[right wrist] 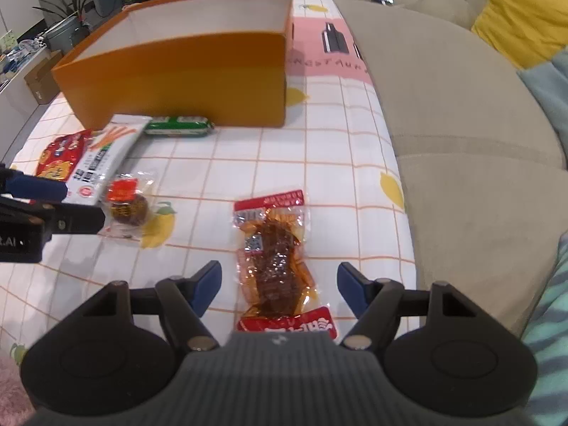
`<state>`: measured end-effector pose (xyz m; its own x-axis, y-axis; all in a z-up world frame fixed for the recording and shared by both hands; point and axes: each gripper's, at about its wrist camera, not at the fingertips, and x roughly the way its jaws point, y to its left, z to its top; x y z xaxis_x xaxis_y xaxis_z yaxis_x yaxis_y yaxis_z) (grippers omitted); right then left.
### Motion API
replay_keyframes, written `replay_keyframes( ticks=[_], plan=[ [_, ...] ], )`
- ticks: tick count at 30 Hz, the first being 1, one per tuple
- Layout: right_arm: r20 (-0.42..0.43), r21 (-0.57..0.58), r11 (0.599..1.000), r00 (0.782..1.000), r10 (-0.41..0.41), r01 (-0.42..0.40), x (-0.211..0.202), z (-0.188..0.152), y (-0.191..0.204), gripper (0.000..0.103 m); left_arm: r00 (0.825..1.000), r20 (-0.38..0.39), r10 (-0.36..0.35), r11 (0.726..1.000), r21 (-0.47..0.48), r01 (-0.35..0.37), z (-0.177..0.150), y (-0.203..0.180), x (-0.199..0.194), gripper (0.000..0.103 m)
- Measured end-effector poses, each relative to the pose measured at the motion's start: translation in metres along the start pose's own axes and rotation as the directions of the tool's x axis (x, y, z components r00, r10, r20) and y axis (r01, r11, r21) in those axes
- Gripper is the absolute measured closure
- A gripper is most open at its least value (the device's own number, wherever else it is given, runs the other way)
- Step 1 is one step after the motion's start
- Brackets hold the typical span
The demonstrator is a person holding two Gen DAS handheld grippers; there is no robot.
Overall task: Organize snacks
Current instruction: 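Lower the right gripper around the red-labelled meat strip pack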
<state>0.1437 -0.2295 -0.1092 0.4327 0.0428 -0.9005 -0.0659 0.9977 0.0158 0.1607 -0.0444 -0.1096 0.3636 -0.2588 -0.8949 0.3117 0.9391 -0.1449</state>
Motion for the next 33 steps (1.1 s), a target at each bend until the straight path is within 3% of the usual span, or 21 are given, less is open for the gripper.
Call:
replay_keyframes(
  ticks=[3,6,16,26,33],
  plan=[
    [-0.014,0.004,1.0,1.0,0.01,-0.01,0.011,0.0,-0.004,0.033,1.0,-0.019,0.005,1.0,-0.014,-0.005,0.002,-0.004,0.011,0.028],
    [-0.024,-0.009,1.0,0.999,0.021,-0.021,0.021,0.0,-0.006,0.025,0.999,-0.026,0.028,0.999,-0.02,-0.029,0.004,-0.008,0.02,0.028],
    [-0.01,-0.027,0.999,1.0,0.028,-0.028,0.037,0.001,-0.007,0.026,0.997,-0.043,0.059,0.998,-0.019,-0.059,0.007,-0.013,0.039,0.029],
    [-0.005,-0.085,0.996,1.0,0.023,-0.023,0.042,-0.003,0.003,0.038,0.997,-0.057,0.048,0.997,-0.054,-0.051,0.007,-0.006,0.049,0.054],
    [0.002,-0.107,0.994,1.0,0.024,-0.024,0.04,-0.003,0.007,0.044,0.998,-0.052,0.035,0.998,-0.044,-0.038,0.005,-0.007,0.047,0.059]
  ],
)
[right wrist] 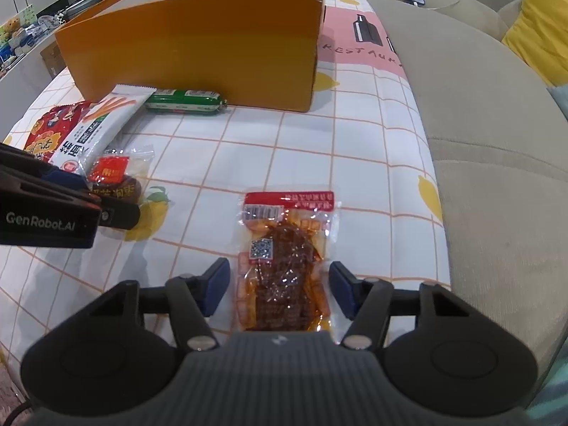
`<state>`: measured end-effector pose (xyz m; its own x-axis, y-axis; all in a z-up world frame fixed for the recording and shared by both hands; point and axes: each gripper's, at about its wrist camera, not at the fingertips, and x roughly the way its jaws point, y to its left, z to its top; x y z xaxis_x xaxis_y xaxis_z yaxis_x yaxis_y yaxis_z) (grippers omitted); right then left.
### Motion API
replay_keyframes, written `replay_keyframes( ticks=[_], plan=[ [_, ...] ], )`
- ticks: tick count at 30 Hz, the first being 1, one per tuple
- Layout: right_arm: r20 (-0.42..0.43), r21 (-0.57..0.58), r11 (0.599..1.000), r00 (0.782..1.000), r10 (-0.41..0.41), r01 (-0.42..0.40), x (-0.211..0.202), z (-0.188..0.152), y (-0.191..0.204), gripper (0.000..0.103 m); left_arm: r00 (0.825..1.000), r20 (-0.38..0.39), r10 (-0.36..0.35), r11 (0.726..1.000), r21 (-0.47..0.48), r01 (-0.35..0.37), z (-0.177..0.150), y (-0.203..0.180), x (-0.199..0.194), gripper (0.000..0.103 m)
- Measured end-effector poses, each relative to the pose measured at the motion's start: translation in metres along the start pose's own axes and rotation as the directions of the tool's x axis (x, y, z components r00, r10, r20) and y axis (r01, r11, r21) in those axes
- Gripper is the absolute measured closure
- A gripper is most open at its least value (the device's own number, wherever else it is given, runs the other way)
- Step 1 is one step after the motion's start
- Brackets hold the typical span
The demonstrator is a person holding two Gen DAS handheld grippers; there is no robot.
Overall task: Organize snacks
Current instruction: 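Lower the right gripper around the red-labelled meat strip pack, then grasp the meat strip pack with the right gripper while the left grasps the wrapped round cake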
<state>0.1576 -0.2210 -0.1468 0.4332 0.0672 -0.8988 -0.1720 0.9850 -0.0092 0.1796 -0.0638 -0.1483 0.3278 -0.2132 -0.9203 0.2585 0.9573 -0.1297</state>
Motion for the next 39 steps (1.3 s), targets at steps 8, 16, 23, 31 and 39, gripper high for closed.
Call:
replay_keyframes(
  ticks=[8,16,23,31,39],
  plan=[
    [0.0,-0.023,1.0,1.0,-0.005,0.005,-0.004,-0.002,0.007,0.055,0.999,0.038,-0.01,1.0,-0.002,0.01,-0.002,-0.001,-0.017,0.06],
    [0.011,0.019,1.0,1.0,0.0,-0.001,-0.021,0.0,0.007,0.056,0.997,0.075,-0.016,1.0,-0.016,0.017,-0.003,0.004,-0.044,0.06],
    [0.048,0.025,1.0,0.999,0.016,-0.017,-0.053,0.01,0.015,0.056,0.996,0.091,0.016,0.999,-0.037,-0.013,-0.002,0.014,-0.073,0.059],
    [0.14,-0.006,1.0,0.99,0.019,-0.018,-0.102,0.038,0.026,0.055,0.991,0.123,0.046,0.994,-0.099,-0.034,-0.002,0.035,-0.107,0.059],
    [0.259,-0.085,0.996,0.965,0.034,-0.012,-0.139,0.086,0.031,0.055,0.967,0.242,0.073,0.995,-0.086,-0.054,0.025,0.051,-0.149,0.059]
  ],
)
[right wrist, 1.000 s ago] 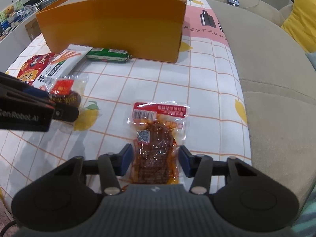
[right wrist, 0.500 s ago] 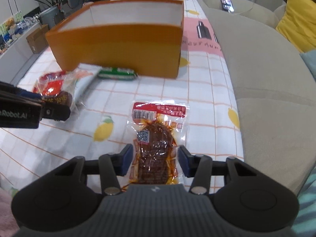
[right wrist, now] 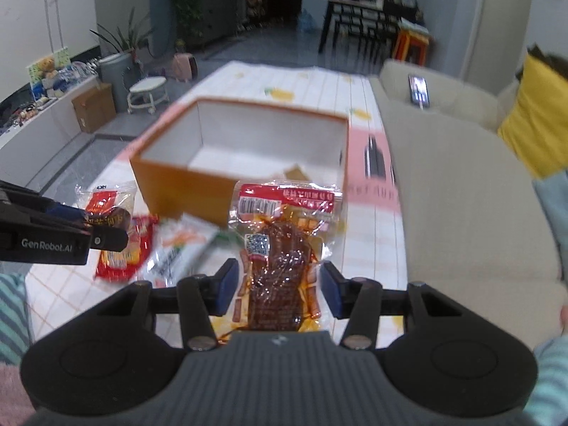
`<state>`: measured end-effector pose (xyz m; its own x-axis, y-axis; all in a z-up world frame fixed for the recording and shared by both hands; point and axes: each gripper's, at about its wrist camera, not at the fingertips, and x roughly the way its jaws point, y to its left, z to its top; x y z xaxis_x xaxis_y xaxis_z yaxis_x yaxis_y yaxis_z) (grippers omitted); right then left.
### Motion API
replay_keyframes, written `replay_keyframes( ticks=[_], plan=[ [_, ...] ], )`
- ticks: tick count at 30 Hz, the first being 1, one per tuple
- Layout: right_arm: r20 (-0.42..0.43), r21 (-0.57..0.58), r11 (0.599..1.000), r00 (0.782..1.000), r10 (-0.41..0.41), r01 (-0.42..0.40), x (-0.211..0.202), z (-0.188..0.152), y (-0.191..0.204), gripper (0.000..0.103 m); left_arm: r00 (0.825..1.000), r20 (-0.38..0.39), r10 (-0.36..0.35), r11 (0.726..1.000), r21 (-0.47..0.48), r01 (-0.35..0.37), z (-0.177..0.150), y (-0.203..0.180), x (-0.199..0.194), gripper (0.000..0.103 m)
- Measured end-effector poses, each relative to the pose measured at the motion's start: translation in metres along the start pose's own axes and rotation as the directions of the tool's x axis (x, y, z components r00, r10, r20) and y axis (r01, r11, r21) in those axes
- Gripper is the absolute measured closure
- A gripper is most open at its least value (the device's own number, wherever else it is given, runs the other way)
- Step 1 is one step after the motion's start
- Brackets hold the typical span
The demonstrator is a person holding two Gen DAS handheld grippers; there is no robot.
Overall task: Organize snacks
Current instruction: 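Grasp the meat strip pack with the right gripper while the left grasps the wrapped round cake, then carry both held snacks over the orange box and open both grippers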
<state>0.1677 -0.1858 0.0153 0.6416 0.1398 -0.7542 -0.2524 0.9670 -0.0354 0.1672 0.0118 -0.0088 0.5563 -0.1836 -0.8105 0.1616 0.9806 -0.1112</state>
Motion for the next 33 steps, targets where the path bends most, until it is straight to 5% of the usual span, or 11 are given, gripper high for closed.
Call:
replay_keyframes(
  ticks=[10,16,26,33],
  plan=[
    [0.068,-0.016,0.997,0.995,0.079,-0.078,0.02,0.087,-0.005,0.055,0.998,0.057,-0.009,1.0,0.007,0.008,0.068,0.022,0.009,0.059],
    [0.028,0.002,0.992,0.991,0.13,-0.13,0.063,0.128,-0.006,0.054,0.999,0.047,0.005,0.998,0.058,-0.008,0.104,0.028,0.036,0.06],
    [-0.131,0.11,0.979,0.974,0.185,-0.171,0.17,0.158,-0.018,0.054,0.995,-0.093,0.025,0.997,0.08,-0.017,0.13,0.046,0.121,0.06],
    [-0.254,0.132,0.972,0.941,0.221,-0.193,0.24,0.155,-0.018,0.054,0.974,-0.226,0.023,0.987,0.16,0.014,0.135,0.051,0.176,0.059]
  ],
)
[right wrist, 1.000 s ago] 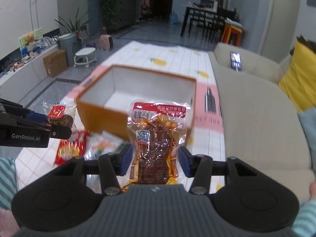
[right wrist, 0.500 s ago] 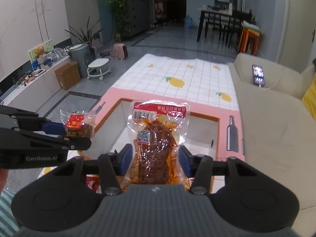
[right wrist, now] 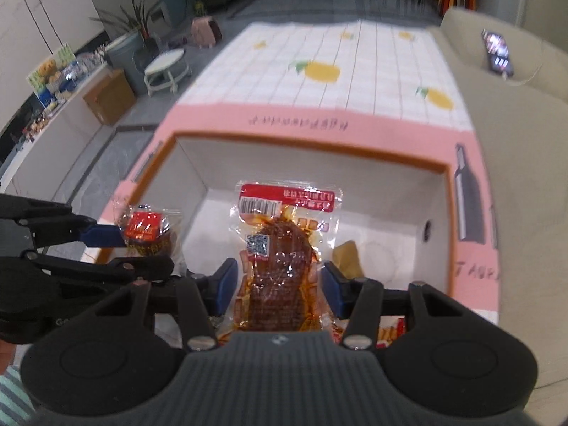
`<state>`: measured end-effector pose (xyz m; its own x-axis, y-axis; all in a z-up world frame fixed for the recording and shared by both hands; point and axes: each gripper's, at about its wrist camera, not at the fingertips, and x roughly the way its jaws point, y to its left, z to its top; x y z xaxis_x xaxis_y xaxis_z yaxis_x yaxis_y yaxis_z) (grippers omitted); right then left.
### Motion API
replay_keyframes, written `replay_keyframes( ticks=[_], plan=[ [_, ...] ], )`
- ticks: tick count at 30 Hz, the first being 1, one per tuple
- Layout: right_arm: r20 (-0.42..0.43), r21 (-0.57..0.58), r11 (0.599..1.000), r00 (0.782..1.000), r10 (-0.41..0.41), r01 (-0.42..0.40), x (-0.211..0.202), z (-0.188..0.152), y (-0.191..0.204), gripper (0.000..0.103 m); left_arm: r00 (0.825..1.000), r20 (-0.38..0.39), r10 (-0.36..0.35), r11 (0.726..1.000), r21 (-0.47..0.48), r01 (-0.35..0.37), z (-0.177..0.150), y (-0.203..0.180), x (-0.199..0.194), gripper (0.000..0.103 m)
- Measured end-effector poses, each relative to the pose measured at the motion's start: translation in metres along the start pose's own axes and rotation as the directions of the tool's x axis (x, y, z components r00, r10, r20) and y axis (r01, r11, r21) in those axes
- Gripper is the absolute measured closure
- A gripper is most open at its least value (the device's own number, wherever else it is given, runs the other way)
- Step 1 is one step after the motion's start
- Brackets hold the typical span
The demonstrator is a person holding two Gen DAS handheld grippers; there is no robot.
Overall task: Organize snacks
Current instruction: 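Carry both held snacks over the orange box and open both grippers, then withdraw both tools from the box toward the chip bag and breadstick packet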
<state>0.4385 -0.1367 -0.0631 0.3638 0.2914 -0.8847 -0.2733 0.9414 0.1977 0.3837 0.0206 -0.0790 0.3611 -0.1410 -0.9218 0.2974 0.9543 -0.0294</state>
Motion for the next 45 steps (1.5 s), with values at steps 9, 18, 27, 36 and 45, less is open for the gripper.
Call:
replay_keyframes(
  ticks=[9,18,27,36,45],
  plan=[
    [-0.093,0.015,1.0,0.995,0.02,-0.019,0.053,0.012,-0.014,0.052,0.998,-0.062,0.029,0.995,0.092,-0.023,0.009,-0.008,0.038,0.059],
    [-0.142,0.019,1.0,0.989,0.027,-0.025,0.074,0.014,-0.016,0.049,0.992,-0.105,0.067,0.989,0.137,-0.052,0.011,-0.009,0.059,0.059],
    [-0.176,0.041,0.999,0.984,0.022,-0.015,0.08,0.013,-0.015,0.043,0.99,-0.118,0.083,0.99,0.121,-0.068,0.011,-0.008,0.064,0.052],
    [-0.171,0.05,0.999,0.985,0.019,-0.01,0.064,0.017,-0.014,0.035,0.994,-0.082,0.077,0.986,0.156,-0.064,0.009,-0.016,0.041,0.034],
    [-0.119,0.009,1.0,0.993,-0.004,0.006,0.021,0.016,-0.002,0.033,0.996,-0.006,0.092,0.985,0.149,-0.09,0.004,-0.016,-0.005,0.034]
  ],
)
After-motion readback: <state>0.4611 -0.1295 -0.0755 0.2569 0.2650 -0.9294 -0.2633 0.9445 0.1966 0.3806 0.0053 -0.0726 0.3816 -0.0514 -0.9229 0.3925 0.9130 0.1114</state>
